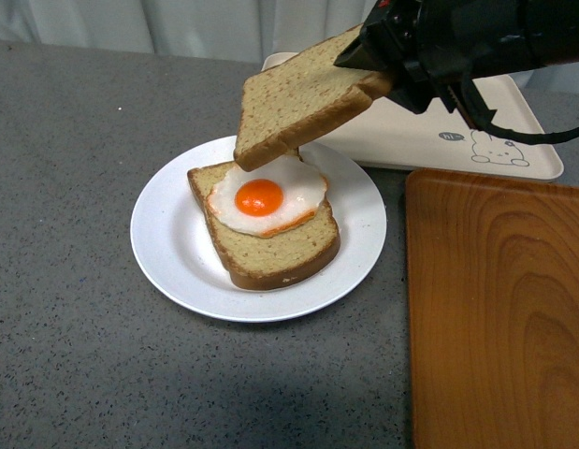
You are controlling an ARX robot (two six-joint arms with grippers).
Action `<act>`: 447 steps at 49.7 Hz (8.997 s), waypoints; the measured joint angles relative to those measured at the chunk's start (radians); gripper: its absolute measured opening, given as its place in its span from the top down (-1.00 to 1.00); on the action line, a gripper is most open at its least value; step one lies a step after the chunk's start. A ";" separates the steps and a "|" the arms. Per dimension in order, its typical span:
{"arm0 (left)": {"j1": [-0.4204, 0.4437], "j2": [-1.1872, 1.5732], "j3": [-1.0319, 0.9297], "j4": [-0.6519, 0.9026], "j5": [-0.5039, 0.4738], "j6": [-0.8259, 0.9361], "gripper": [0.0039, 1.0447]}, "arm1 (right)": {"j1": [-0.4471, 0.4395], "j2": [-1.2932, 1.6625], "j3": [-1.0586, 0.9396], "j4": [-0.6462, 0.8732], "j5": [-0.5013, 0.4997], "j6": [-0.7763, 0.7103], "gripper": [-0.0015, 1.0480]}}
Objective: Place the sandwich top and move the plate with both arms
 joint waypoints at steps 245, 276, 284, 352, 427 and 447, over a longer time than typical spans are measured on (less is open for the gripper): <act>-0.120 1.569 0.365 0.746 -0.173 -1.022 -0.88 | -0.365 -1.886 -1.029 -0.358 0.345 -0.822 -0.83; -0.304 1.814 0.431 0.794 -0.189 -1.139 -0.88 | -0.365 -1.886 -1.029 -0.358 0.345 -0.822 -0.83; -0.360 1.849 0.447 0.799 -0.208 -1.187 -0.88 | -0.365 -1.886 -1.029 -0.358 0.345 -0.822 -0.83; -0.439 1.894 0.480 0.779 -0.210 -1.379 0.52 | -0.365 -1.886 -1.029 -0.358 0.345 -0.822 -0.83; -0.404 2.033 0.970 0.623 -0.275 -1.172 0.93 | -0.365 -1.886 -1.029 -0.358 0.345 -0.822 -0.83; -0.425 2.158 1.203 0.524 -0.304 -1.134 0.93 | -0.365 -1.886 -1.029 -0.358 0.345 -0.822 -0.83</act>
